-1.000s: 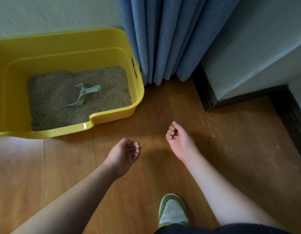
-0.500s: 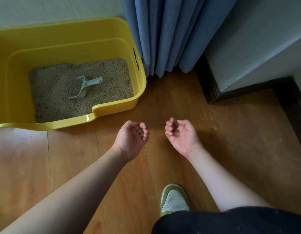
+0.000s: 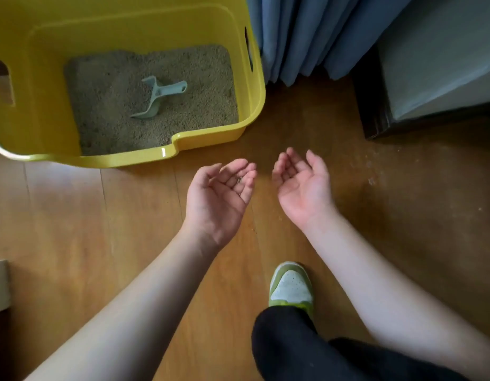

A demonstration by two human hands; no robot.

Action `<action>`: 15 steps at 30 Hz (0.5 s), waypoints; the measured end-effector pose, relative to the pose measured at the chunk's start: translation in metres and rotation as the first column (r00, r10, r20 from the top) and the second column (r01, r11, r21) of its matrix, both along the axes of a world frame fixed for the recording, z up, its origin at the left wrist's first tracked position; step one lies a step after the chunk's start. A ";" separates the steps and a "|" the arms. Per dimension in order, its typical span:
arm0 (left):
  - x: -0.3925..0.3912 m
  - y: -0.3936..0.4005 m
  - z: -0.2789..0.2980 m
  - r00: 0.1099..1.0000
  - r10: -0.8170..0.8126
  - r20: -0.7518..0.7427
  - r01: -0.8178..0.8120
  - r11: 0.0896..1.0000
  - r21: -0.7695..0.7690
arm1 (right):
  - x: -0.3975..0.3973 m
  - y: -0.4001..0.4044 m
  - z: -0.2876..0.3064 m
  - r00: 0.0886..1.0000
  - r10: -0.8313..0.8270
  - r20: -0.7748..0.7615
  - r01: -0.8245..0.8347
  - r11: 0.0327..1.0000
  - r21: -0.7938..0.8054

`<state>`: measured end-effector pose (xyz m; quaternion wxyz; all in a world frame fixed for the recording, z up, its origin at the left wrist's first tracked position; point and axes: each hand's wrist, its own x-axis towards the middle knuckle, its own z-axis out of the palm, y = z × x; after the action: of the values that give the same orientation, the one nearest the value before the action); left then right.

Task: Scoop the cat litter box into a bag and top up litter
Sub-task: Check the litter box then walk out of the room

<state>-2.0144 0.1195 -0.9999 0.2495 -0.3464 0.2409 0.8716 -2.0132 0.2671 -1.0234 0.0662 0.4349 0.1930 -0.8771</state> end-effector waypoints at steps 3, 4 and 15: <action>0.008 -0.001 0.041 0.996 0.092 -0.018 -0.092 0.996 0.021 | -0.001 -0.016 0.049 0.996 0.010 -0.091 -0.015 0.999 -0.050; 0.007 -0.001 0.056 0.992 0.119 -0.036 -0.118 0.992 0.037 | 0.000 -0.021 0.067 0.993 0.009 -0.117 -0.016 0.998 -0.065; 0.009 0.006 0.294 0.939 0.332 -0.090 -0.324 0.941 0.096 | 0.023 -0.059 0.320 0.979 -0.077 -0.188 0.070 0.997 -0.041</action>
<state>-2.0056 0.1250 -0.7061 0.1013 -0.3255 0.1576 0.9268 -1.9899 0.2080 -0.7032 0.0224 0.3553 0.1673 -0.9194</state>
